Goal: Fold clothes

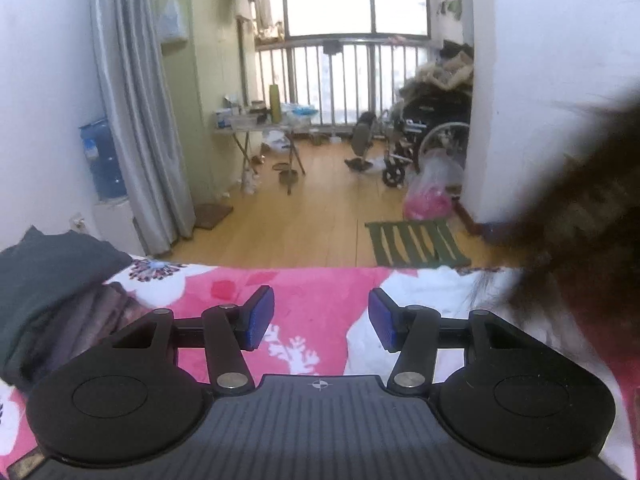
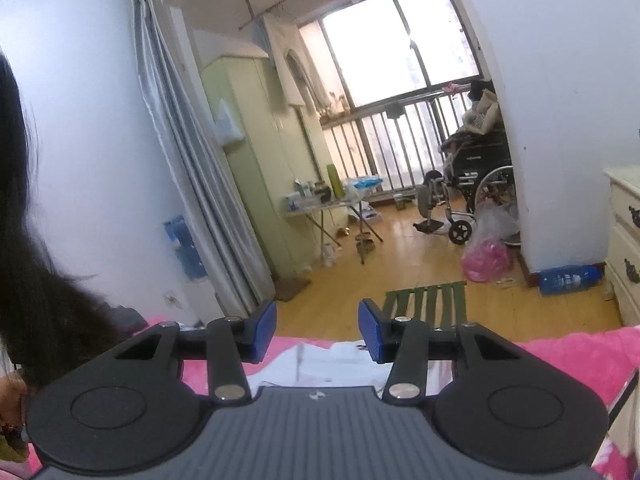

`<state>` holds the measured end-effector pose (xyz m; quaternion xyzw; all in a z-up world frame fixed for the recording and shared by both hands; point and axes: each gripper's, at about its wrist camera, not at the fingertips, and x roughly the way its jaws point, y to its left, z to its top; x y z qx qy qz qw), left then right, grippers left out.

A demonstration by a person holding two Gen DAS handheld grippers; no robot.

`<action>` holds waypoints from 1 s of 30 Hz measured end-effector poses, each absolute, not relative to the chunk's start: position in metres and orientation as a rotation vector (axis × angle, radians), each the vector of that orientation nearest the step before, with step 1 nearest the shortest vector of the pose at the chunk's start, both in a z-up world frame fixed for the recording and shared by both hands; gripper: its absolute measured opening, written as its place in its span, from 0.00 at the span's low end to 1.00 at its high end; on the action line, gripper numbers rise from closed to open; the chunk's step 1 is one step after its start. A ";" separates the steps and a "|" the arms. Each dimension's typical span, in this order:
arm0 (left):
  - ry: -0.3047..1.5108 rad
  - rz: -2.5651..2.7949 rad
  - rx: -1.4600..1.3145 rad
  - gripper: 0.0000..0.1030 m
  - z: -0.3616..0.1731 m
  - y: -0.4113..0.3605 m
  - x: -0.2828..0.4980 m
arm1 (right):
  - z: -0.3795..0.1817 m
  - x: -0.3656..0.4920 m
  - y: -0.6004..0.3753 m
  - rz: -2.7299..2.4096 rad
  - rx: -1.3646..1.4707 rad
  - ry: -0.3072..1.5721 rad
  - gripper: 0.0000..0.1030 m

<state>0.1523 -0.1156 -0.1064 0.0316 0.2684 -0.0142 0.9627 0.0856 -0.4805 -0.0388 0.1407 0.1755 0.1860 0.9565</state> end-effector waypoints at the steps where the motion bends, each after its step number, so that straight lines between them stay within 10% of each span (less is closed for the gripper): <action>1: 0.544 -0.026 0.060 0.51 -0.103 -0.116 0.150 | -0.037 0.081 -0.482 0.381 0.296 0.350 0.47; 30: 0.680 -0.128 0.064 0.52 -0.150 -0.133 0.179 | -0.089 0.118 -0.477 0.358 0.513 0.442 0.47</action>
